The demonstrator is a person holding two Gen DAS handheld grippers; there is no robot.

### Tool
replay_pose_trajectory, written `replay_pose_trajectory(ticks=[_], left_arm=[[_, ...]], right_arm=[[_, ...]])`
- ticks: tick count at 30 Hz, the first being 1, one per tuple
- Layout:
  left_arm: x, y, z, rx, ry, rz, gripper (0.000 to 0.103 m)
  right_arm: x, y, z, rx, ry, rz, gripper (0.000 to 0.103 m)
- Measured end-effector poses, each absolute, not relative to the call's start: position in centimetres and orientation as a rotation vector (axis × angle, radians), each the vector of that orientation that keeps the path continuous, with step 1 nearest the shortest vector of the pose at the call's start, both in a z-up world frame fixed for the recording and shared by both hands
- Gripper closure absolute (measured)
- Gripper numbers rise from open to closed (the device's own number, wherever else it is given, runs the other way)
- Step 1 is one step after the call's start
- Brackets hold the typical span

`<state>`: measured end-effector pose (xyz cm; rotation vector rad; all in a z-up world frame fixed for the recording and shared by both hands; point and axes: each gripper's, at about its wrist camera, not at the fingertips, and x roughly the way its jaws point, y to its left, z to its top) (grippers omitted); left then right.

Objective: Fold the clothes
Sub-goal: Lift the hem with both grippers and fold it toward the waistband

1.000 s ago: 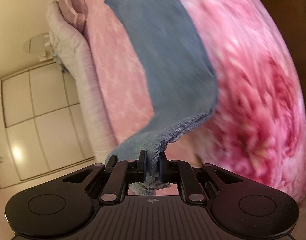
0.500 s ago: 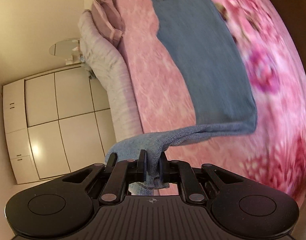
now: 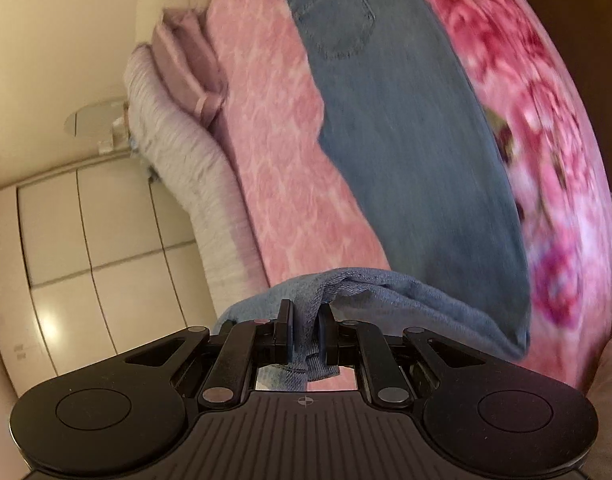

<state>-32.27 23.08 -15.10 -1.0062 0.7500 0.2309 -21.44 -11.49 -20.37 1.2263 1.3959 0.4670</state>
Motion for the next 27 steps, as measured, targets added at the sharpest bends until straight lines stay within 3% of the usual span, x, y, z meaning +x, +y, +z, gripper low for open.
replay_pose_trajectory(ticks=[27], left_arm=[[-5.1,14.5,-19.7,-0.979,0.827,0.285,0.094]], right_arm=[[5.1,-16.6,-24.5,1.25,1.429,0.325,0.093]])
